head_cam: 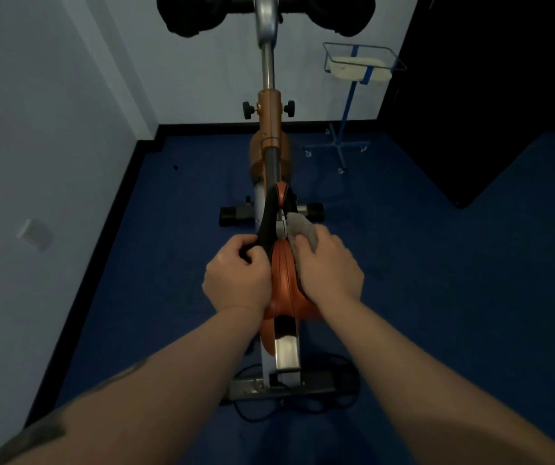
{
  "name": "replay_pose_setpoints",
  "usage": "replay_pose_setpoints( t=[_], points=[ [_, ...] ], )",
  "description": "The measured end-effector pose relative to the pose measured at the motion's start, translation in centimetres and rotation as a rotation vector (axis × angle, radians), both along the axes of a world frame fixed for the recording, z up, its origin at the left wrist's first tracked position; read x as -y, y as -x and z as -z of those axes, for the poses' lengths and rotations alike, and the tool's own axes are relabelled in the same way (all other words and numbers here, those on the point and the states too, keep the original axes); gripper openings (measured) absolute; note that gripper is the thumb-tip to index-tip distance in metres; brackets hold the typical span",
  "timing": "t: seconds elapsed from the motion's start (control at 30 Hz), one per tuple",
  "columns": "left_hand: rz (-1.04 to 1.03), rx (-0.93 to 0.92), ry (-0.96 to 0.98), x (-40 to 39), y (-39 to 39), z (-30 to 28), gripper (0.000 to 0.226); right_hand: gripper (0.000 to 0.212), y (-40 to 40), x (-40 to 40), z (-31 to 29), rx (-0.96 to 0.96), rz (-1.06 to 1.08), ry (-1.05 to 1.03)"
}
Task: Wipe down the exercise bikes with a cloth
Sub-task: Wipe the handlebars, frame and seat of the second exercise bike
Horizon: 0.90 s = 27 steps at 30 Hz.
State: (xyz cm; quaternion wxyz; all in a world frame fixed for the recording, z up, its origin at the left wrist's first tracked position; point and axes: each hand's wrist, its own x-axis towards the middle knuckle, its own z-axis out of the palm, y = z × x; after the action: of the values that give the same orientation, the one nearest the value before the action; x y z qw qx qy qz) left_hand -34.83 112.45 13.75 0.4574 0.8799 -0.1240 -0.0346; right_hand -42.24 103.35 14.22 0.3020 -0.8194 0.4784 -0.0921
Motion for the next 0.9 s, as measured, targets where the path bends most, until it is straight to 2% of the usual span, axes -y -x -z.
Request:
replay_pose_setpoints(
  t=[0.13,0.33,0.43,0.5,0.6,0.8,0.9],
  points=[
    [0.022,-0.013,0.001,-0.1,0.0,-0.2,0.019,0.050,3.3,-3.1,0.8,0.099,-0.088,0.171],
    [-0.003,-0.008,0.007,0.0,0.1,-0.1,0.019,0.053,1.2,-1.0,-0.2,-0.060,-0.183,0.151],
    [-0.011,-0.010,0.008,0.0,0.2,-0.2,0.019,0.055,2.6,-2.2,0.0,-0.042,-0.219,0.200],
    [-0.013,-0.013,0.017,0.0,0.2,-0.1,0.018,0.056,5.1,-4.3,0.5,0.034,-0.240,0.239],
    [-0.007,0.003,0.014,0.0,0.2,0.1,0.017,0.058,5.7,-4.2,0.7,0.080,-0.265,0.179],
    [-0.014,0.039,0.020,0.0,0.2,0.0,0.017,0.054,0.0,0.9,-0.3,-0.071,-0.247,0.003],
    [-0.017,0.046,0.020,0.0,0.1,0.3,0.017,0.055,2.0,-1.5,0.5,-0.047,-0.224,0.184]
  ],
)
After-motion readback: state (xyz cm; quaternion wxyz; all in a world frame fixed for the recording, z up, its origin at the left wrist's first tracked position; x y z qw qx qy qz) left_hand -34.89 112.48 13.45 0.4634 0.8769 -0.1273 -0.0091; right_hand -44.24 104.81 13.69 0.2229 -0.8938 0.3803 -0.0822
